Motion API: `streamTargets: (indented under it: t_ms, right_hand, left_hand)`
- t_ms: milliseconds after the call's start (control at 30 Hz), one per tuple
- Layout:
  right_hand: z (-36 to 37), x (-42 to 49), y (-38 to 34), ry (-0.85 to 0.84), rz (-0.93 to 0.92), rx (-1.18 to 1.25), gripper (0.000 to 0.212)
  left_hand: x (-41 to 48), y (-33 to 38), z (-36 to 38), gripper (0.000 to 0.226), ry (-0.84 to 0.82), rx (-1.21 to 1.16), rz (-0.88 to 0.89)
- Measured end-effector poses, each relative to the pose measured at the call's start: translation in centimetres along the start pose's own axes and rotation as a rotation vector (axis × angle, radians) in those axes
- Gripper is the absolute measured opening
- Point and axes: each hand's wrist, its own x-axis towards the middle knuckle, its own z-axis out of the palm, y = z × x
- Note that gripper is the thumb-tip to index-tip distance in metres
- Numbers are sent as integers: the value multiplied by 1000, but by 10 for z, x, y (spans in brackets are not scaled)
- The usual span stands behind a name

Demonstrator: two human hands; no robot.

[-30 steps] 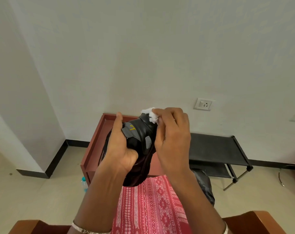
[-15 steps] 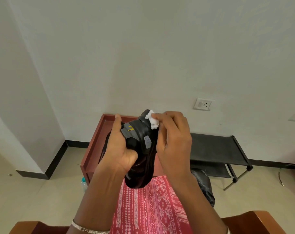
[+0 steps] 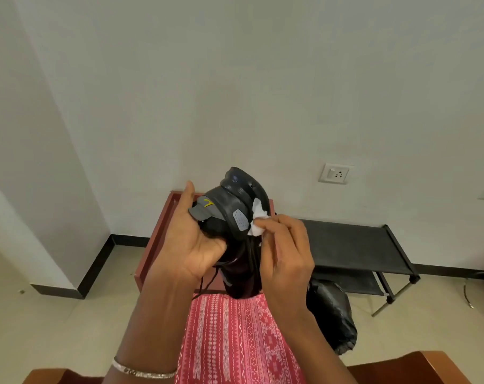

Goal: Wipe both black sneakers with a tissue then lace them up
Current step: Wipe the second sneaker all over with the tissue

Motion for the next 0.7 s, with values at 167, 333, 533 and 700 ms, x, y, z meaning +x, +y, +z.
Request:
streamTargets:
  t_ms: [167,333,533,700]
  right_hand:
    - [13,31,-2,22,-8,40,20]
    - [19,35,-11,-5,49,81,20]
    - [22,-2,-14,-51,137,163,15]
    - [20,16,-22,16,155,187,16]
  left_hand:
    - [-7,3,9,68,-119,161,26]
    - [-12,8,6,45,-252,362,118]
    - [-12,12,7,26,-204,528,239]
    - [-12,10,14,41,-218,565,292]
